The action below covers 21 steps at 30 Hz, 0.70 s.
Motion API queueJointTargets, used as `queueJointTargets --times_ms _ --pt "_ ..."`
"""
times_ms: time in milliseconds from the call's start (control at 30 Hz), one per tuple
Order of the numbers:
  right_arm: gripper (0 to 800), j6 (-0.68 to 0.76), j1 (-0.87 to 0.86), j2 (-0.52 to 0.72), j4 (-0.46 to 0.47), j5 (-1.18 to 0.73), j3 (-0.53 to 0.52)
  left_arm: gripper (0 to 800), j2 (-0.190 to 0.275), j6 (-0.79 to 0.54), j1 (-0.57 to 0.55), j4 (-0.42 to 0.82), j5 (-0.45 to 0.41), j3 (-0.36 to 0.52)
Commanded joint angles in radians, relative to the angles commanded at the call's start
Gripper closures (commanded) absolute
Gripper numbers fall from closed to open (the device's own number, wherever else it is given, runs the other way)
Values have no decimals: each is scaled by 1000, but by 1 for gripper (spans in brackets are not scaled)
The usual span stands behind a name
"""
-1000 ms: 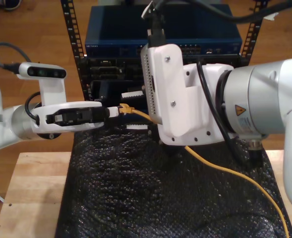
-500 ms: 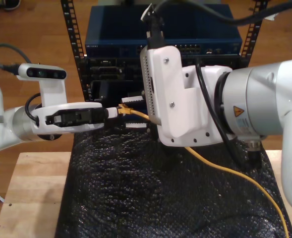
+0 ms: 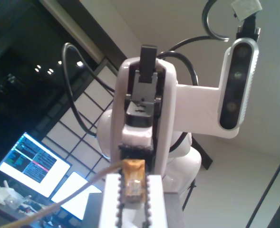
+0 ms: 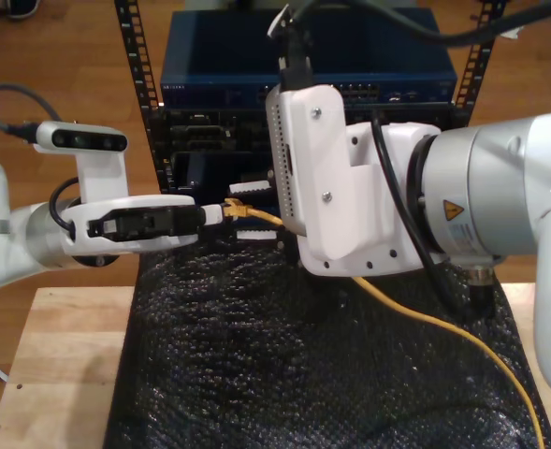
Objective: Grab the cable and plug it in
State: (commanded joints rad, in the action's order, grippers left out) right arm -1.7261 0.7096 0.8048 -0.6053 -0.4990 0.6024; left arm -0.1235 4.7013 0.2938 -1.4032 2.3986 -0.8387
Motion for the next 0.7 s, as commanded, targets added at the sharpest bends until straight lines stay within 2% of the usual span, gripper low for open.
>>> queueJointTargets --times_ms 700 --pt "554 0 2 3 -2 0 0 772 -3 0 -2 0 0 2"
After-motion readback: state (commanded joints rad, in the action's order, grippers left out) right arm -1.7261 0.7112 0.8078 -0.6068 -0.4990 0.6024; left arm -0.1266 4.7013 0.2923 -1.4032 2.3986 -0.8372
